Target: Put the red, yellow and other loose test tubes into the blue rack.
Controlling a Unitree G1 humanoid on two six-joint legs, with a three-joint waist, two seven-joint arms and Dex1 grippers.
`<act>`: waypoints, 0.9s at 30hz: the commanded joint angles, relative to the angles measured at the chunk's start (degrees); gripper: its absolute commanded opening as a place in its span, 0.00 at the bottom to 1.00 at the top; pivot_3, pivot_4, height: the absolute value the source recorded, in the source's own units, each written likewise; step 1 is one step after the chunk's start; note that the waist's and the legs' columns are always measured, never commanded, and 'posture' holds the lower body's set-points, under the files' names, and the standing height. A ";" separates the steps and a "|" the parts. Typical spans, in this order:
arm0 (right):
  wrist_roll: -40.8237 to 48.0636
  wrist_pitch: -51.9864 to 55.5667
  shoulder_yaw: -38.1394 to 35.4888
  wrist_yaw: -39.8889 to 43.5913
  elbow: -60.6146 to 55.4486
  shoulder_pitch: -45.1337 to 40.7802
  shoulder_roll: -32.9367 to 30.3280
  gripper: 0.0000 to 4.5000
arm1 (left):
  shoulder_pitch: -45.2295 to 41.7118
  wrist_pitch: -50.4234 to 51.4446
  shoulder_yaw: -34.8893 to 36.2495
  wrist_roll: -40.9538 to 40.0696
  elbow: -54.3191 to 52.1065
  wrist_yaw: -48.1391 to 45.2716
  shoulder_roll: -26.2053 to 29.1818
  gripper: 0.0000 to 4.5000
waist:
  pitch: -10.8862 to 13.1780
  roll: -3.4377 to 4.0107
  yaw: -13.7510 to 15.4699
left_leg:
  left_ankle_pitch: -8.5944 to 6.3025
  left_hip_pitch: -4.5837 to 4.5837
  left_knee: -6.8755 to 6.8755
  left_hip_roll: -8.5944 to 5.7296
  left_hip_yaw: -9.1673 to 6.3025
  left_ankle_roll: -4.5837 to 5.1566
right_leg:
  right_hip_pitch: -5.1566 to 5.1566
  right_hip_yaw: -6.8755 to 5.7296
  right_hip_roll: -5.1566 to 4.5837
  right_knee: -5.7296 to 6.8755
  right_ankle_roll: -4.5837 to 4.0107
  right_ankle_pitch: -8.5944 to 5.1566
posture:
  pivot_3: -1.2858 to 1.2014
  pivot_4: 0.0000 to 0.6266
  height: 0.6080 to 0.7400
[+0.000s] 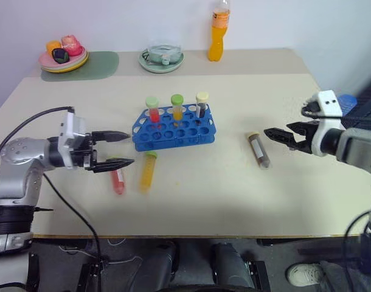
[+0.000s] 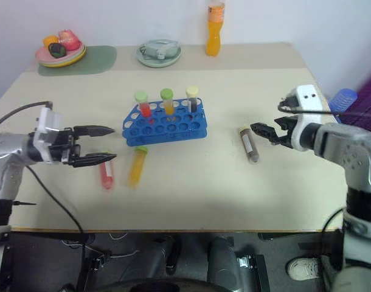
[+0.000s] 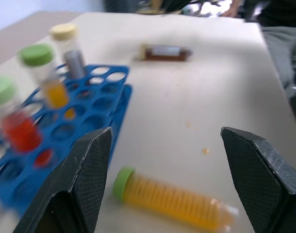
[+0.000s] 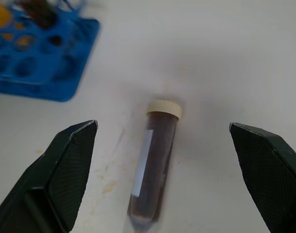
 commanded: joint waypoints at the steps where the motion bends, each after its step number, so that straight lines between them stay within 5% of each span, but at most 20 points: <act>1: -1.94 7.33 2.72 -1.53 4.89 -6.72 0.59 1.00 | -2.40 -0.52 -1.68 0.41 -1.66 -0.99 -0.24 0.81 | 0.00 0.01 0.02 | 0.03 -0.16 -0.04 0.00 0.01 -0.03 | -0.22 0.00 0.00 0.03 0.00 0.00 | 0.52 0.24 1.00; 5: -5.04 8.65 8.12 -1.09 12.12 -12.13 1.09 1.00 | -4.29 -0.77 -3.73 0.56 -2.03 -1.43 -1.62 0.81 | 0.00 0.01 -0.17 | 0.31 -0.74 0.05 -0.01 0.01 -0.46 | -0.77 -0.08 0.01 0.13 0.01 0.02 | 0.52 0.24 1.00; 27: -21.94 -9.67 28.86 13.81 46.16 -29.89 10.06 1.00 | -1.91 -0.60 -6.37 2.92 -5.39 0.65 -3.08 0.81 | 0.00 0.02 -1.65 | 0.25 -0.71 0.75 -0.02 0.06 -0.36 | -0.84 -0.06 0.15 0.98 0.02 0.03 | 0.52 0.24 1.00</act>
